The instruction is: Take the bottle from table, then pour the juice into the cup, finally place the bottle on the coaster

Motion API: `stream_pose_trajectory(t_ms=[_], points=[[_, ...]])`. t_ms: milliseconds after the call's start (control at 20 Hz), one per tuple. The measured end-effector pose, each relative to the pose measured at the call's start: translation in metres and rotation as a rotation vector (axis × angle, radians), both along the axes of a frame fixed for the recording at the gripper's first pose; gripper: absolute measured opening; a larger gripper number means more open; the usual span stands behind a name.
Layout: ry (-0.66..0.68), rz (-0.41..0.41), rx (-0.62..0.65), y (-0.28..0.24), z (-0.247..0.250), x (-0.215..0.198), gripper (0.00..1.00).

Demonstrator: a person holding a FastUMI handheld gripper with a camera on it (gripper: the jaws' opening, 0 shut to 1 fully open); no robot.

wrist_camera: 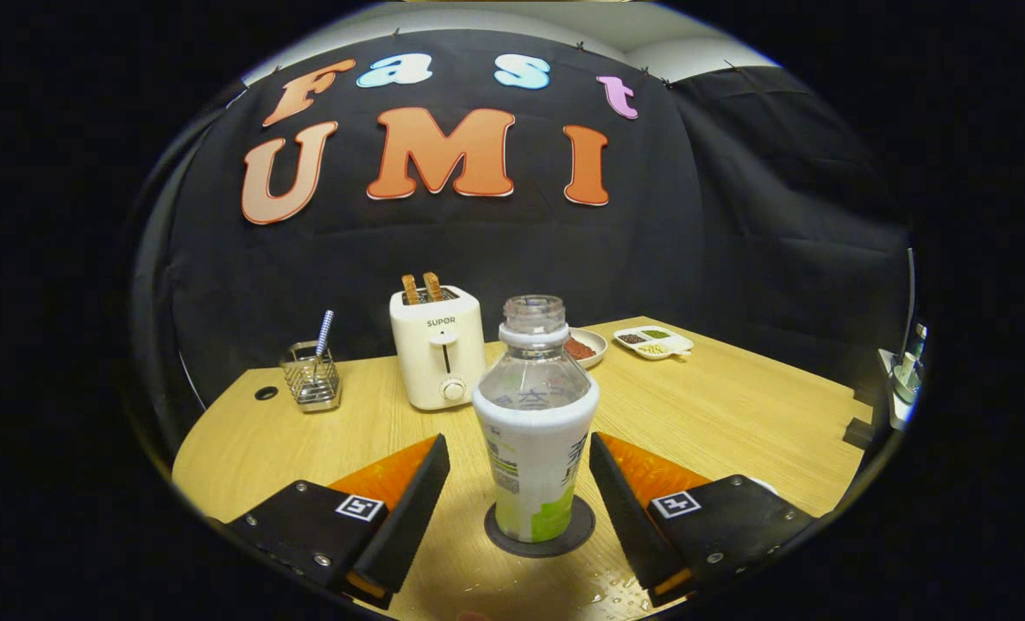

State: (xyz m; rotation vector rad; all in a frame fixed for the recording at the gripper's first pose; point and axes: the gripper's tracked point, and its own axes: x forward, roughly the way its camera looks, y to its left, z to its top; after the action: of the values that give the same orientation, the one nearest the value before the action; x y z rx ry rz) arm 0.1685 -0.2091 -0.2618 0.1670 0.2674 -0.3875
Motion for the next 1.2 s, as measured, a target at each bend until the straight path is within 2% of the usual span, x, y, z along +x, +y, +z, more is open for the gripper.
stream_pose_trajectory(t_ms=[200,450,550,800,1000,1200], points=[[-0.045,0.076,-0.003,0.033,0.043,-0.023,0.97],[-0.139,0.229,-0.036,0.103,0.132,-0.061,0.97],[-0.187,0.265,-0.058,0.126,0.168,-0.081,0.97],[-0.302,0.41,0.019,0.194,0.219,-0.119,0.97],[-0.285,0.425,-0.032,0.206,0.228,-0.139,0.96],[-0.296,0.426,-0.007,0.214,0.232,-0.145,0.97]])
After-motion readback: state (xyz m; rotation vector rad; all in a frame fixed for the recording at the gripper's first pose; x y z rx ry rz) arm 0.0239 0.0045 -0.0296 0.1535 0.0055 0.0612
